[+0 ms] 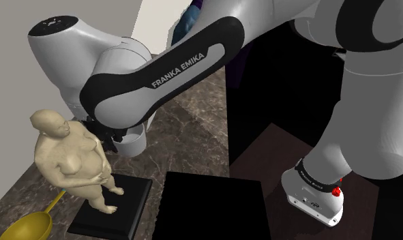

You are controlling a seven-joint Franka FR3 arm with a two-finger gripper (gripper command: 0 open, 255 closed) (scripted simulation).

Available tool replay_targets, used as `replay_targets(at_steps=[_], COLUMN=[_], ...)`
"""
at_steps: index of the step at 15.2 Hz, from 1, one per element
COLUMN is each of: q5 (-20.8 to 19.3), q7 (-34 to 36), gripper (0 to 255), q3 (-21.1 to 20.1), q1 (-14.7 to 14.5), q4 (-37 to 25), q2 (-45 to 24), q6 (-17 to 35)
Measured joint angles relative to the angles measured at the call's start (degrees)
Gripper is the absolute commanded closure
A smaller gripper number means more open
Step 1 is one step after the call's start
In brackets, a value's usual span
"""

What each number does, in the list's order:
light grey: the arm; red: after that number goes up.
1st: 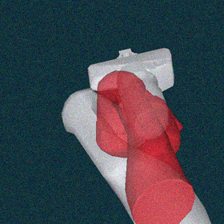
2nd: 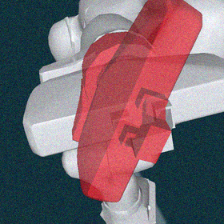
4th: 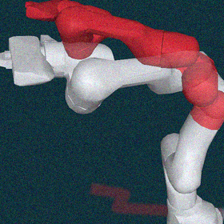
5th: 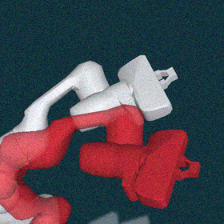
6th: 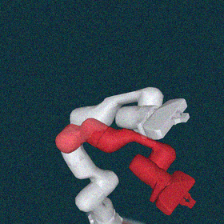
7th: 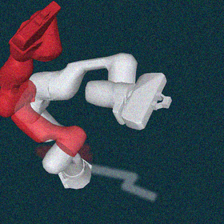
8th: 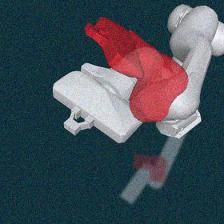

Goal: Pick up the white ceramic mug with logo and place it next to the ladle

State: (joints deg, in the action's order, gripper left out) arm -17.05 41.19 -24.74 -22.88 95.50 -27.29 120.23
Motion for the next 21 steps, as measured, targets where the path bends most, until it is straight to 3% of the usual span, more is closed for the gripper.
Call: replay_targets(at_steps=[6,7,13,21], q5=[-0.1,-0.1,-0.1,1.6], q7=[0.1,0.1,0.1,-0.9], gripper=[255,0,0,0], q3=[0.1,0.1,0.1,-0.9], q1=[0.0,0.0,0.0,0.2], q4=[0.5,0.5,0.5,-2.7], q2=[-0.1,-0.1,-0.1,2.8], q6=[0.6,0.6,0.6,-5.1])
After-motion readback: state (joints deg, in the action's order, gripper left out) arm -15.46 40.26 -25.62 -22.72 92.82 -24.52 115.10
